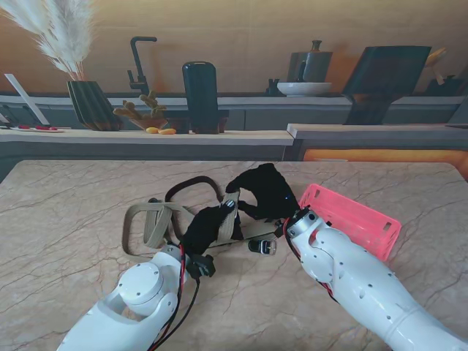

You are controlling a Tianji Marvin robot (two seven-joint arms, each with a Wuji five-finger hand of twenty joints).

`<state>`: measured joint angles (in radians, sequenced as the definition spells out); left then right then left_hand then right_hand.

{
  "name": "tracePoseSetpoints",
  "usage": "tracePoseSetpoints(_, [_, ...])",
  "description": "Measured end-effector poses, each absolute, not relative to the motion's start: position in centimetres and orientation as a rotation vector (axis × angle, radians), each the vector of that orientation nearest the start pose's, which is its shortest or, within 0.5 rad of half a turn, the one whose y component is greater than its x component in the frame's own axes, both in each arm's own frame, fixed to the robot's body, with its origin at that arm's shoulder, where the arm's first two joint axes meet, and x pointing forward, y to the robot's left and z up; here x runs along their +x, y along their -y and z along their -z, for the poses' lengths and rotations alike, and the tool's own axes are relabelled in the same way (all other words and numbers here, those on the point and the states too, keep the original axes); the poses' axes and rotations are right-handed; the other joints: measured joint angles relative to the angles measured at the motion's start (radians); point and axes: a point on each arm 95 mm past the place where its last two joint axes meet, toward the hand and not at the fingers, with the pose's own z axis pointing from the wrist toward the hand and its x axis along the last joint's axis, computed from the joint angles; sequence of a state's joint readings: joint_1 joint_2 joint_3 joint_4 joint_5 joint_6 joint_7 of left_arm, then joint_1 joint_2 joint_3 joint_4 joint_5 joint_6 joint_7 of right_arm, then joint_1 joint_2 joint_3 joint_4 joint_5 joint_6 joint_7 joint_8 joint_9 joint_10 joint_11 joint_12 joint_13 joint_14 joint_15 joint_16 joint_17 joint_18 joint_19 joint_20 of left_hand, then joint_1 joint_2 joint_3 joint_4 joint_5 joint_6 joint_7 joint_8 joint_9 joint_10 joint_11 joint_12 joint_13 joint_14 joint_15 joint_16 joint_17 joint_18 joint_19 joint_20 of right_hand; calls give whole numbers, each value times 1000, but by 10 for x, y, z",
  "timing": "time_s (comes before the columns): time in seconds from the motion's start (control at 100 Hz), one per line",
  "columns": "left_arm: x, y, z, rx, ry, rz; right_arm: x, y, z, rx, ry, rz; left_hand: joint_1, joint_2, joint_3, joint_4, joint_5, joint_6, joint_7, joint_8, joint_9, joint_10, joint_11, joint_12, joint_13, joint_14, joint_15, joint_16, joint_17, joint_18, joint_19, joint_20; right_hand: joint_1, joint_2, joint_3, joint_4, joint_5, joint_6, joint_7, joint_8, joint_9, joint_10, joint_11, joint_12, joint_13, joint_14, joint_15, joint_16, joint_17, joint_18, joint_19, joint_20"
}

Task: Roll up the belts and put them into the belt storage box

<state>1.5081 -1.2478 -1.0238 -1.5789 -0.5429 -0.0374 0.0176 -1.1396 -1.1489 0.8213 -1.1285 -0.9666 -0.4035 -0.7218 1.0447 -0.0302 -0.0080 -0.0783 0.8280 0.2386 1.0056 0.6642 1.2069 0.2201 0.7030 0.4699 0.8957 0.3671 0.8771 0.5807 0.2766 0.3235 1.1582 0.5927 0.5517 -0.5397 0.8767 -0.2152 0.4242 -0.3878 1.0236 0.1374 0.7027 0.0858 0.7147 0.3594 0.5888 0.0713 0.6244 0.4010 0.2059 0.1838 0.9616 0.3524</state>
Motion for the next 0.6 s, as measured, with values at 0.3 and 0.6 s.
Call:
tracePoseSetpoints(0.3, [384,114,330,-2785,-311,2379,459,-68,311,601,-1312,-2088,0,12,-2,0,-2,8,0,0,0,2,0,-2,0,0,0,-3,0,-2,0,0,-98,11,36,63,-37,147,-88,188,-91,51,2,1,-33,10,33,3,-14,14,32,-26])
tracePoseSetpoints(0.6, [383,116,328,-2802,-302,2368,461,-70,313,601,-1305,-2081,0,12,-3,0,-2,8,0,0,0,2,0,-2,0,0,0,-11,0,-2,0,0,56,135,-177,-5,34,145,13,0,46,0,15,13,-6,10,46,5,-19,18,51,-26])
